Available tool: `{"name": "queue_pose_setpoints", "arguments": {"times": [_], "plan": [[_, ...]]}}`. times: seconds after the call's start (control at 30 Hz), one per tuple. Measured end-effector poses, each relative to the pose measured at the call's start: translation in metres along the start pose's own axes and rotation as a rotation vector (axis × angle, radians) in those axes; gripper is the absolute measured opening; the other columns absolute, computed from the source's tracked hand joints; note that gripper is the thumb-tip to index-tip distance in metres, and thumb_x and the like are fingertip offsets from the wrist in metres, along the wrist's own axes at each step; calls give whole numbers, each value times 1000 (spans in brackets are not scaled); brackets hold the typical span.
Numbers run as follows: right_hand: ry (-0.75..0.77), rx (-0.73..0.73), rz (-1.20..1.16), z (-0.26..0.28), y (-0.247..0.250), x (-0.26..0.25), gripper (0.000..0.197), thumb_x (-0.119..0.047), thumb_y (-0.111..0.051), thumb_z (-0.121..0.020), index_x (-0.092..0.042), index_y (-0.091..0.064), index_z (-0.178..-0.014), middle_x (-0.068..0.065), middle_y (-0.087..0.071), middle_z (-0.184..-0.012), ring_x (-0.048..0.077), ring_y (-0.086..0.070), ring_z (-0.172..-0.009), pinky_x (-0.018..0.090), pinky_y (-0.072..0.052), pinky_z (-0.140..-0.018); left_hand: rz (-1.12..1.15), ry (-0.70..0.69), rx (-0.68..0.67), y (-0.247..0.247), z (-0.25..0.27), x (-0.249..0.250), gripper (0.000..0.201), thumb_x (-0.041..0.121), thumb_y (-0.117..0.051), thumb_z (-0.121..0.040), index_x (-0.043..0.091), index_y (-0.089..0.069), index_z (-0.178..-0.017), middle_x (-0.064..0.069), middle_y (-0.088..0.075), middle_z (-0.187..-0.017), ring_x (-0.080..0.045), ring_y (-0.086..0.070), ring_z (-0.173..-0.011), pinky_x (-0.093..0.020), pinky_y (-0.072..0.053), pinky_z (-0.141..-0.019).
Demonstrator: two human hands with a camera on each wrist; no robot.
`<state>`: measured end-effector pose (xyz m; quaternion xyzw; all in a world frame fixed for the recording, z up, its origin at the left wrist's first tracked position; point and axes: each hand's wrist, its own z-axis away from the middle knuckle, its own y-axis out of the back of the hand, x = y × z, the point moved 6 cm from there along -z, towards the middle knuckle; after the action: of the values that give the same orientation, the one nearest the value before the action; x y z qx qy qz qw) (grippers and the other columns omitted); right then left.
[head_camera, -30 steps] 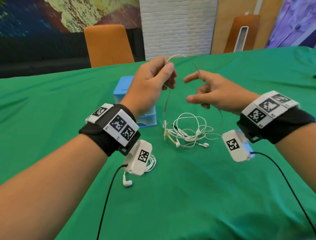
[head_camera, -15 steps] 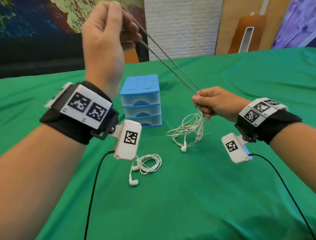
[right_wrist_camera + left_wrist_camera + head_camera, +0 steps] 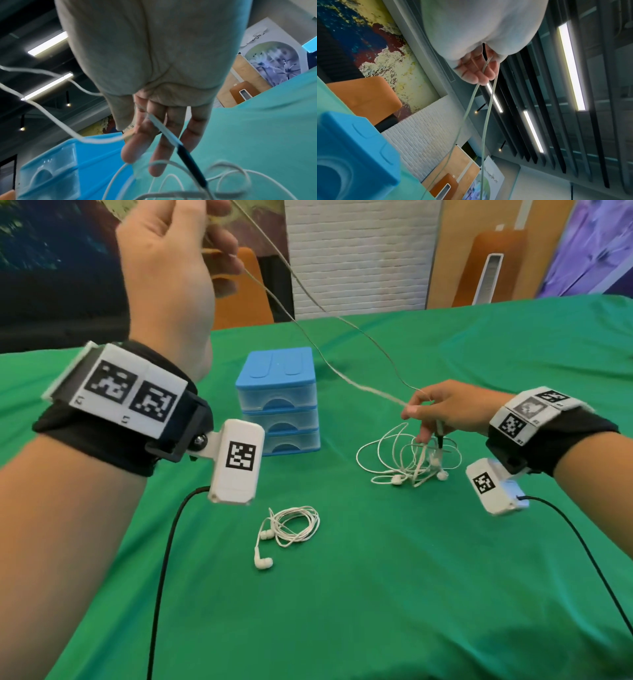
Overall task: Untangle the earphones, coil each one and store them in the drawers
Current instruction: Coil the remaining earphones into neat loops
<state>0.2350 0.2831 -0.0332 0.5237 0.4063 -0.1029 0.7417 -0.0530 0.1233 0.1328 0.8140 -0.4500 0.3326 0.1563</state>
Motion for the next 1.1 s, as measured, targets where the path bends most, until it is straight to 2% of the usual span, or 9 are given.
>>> {"name": "queue_pose_setpoints", "arguments": {"times": [0.1, 0.23, 0.4, 0.57, 0.67, 0.73, 0.83, 0.97, 1.1], "plan": [[30, 79, -2, 4, 14, -7, 20, -25, -54, -102, -11, -68, -97, 9, -58, -55, 25, -63, -64, 32, -47, -67, -22, 39, -92, -10, 10, 2, 26, 23, -41, -106, 15, -63, -96, 0, -63, -75, -18, -63, -68, -30, -49, -61], [55, 210, -161, 10, 37, -24, 26, -24, -50, -104, -8, -67, -93, 2, -29, -53, 15, -32, -40, 24, -37, -47, -71, 154, -198, -24, 17, -11, 27, 22, -40, -107, 13, -64, -97, 0, -63, -74, -17, -64, -67, -30, -51, -64], [155, 268, -391, 26, 63, -73, 24, -23, -47, -102, -15, -63, -88, -4, -24, -53, 10, -18, -41, 18, -17, -41, -90, 240, -390, -53, 31, -20, 24, 19, -42, -107, 10, -64, -103, -5, -65, -81, -21, -67, -76, -30, -53, -69], [267, 321, -399, 39, 90, -120, 16, -8, -44, -91, -18, -56, -86, -7, -26, -58, 11, -20, -47, 22, -18, -43, -141, 288, -557, -82, 48, -30, 19, 14, -49, -105, 10, -56, -122, -11, -67, -95, -20, -69, -84, -29, -55, -73], [298, 239, -474, 41, 95, -138, 20, -15, -40, -97, -18, -54, -84, -8, -24, -59, 11, -20, -51, 23, -16, -49, -242, 297, -643, -94, 54, -30, 35, 16, -54, -103, 11, -49, -137, -20, -65, -118, -24, -72, -97, -32, -58, -80], [343, 207, -533, 41, 96, -147, 28, -22, -36, -103, -18, -54, -82, -9, -32, -58, 7, -32, -50, 18, -28, -49, -354, 326, -724, -98, 57, -33, 35, 21, -56, -103, 9, -54, -135, -18, -65, -124, -25, -72, -102, -35, -59, -82], [377, 268, -407, 42, 98, -156, 29, -28, -36, -102, -22, -56, -82, -9, -49, -71, 4, -54, -66, 18, -46, -66, -561, 340, -835, -97, 60, -37, 29, 29, -57, -101, 5, -69, -108, -14, -71, -109, -23, -75, -84, -40, -62, -76], [296, 419, 277, 47, 93, -167, 31, -31, -41, -99, -26, -56, -72, -6, -41, -75, 10, -40, -67, 35, -37, -70, -618, 411, -890, -95, 69, -42, 35, 33, -58, -101, 4, -69, -86, -7, -65, -68, -18, -66, -51, -27, -54, -54], [311, 195, -32, 45, 68, -171, 37, -29, -34, -108, -18, -56, -80, -2, -46, -67, 13, -51, -54, 25, -42, -57, -454, 381, -908, -105, 80, -34, 25, 29, -61, -99, 9, -65, -114, -6, -69, -94, -22, -75, -79, -30, -60, -66]]}}
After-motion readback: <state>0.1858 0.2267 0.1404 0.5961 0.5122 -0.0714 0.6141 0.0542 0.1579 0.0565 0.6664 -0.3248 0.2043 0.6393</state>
